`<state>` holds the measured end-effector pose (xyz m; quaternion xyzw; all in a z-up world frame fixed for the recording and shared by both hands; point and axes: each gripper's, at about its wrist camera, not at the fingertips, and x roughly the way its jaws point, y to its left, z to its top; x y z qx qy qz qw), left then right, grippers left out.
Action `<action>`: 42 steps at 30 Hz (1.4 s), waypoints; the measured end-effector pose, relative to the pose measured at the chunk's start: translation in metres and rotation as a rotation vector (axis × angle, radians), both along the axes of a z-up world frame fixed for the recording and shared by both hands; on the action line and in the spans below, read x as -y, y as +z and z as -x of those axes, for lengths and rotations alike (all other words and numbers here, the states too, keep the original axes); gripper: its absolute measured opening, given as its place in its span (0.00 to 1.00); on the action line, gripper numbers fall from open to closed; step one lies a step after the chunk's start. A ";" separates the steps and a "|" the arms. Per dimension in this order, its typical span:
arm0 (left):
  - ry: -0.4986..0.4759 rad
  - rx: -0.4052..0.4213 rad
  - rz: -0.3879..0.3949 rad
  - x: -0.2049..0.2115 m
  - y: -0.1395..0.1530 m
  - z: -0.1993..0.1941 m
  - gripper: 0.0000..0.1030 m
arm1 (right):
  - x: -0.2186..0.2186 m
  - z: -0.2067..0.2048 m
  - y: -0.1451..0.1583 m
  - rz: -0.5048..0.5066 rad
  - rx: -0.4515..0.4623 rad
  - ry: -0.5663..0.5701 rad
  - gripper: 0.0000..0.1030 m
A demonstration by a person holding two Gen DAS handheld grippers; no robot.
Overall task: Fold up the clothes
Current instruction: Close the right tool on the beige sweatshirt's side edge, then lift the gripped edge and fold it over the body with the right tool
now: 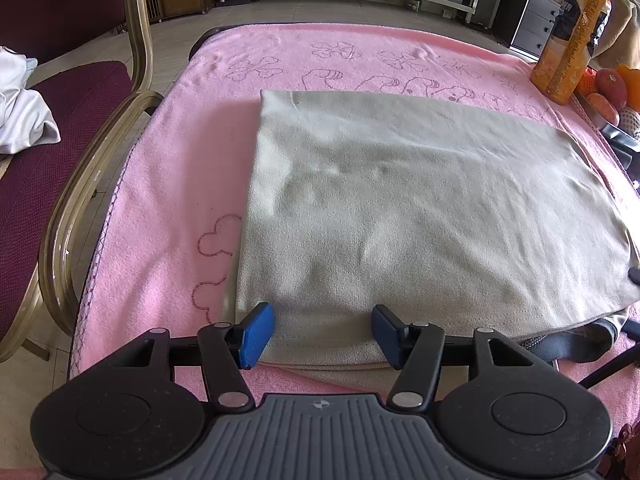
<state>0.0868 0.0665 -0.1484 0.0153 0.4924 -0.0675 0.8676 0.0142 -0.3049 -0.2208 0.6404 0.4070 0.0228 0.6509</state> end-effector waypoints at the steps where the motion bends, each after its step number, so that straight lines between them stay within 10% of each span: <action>1: 0.000 0.000 0.000 0.000 0.000 0.000 0.56 | -0.004 -0.003 -0.002 -0.014 0.000 0.029 0.44; 13: -0.004 0.000 -0.004 0.000 0.000 0.001 0.56 | -0.027 -0.015 0.005 0.035 0.069 0.047 0.46; 23: -0.002 -0.002 -0.004 0.000 0.000 0.001 0.56 | 0.009 -0.008 0.015 0.200 0.078 -0.280 0.44; 35: -0.020 -0.003 -0.022 0.004 0.000 0.001 0.57 | 0.017 -0.006 0.012 0.314 0.002 -0.281 0.07; 42: -0.082 0.049 -0.057 0.011 0.014 0.010 0.38 | -0.027 -0.027 0.078 0.697 0.058 -0.125 0.06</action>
